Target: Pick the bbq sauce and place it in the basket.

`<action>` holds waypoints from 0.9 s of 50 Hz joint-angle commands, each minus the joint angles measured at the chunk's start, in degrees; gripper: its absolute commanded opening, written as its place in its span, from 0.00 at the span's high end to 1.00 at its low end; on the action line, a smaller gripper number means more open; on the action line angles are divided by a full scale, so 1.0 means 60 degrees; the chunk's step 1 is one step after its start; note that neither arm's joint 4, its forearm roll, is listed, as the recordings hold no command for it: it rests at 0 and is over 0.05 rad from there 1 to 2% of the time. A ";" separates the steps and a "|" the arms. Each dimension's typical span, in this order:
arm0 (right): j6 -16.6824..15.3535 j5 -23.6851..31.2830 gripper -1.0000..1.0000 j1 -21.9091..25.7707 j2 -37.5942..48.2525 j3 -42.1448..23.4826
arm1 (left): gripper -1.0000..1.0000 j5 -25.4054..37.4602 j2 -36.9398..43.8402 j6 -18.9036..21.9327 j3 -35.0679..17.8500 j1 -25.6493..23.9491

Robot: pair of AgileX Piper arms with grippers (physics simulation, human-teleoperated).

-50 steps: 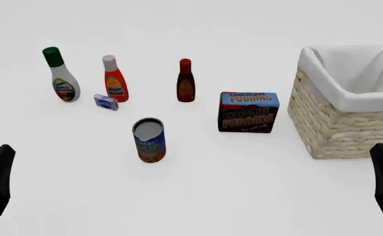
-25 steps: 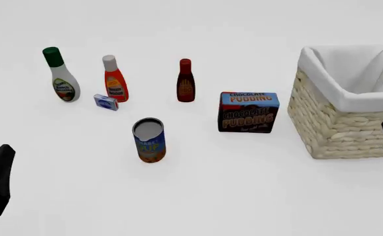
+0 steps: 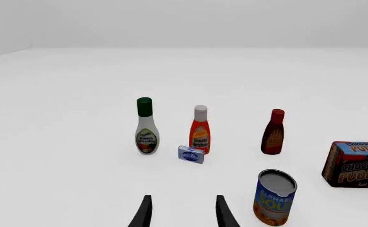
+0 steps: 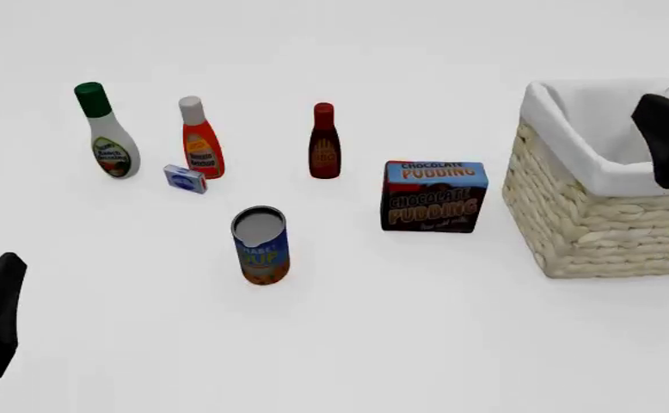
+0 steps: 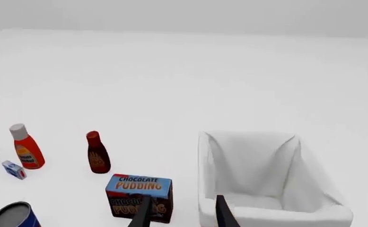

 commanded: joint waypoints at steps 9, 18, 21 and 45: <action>-0.0419 -0.0190 0.00 0.0981 0.3571 -0.2444 | 0.00 0.0000 0.0001 0.0000 0.0000 -0.0001; -0.0421 0.0223 0.00 0.1417 0.5184 -0.4082 | 0.00 0.0000 0.0000 0.0001 0.0000 0.0000; -0.0431 0.0325 0.00 0.1528 0.5581 -0.4420 | 0.00 0.0000 0.0001 -0.0001 0.0000 0.0002; -0.0833 0.0878 0.00 0.2641 0.9086 -0.7618 | 0.00 0.0000 -0.0001 0.0000 0.0000 -0.0001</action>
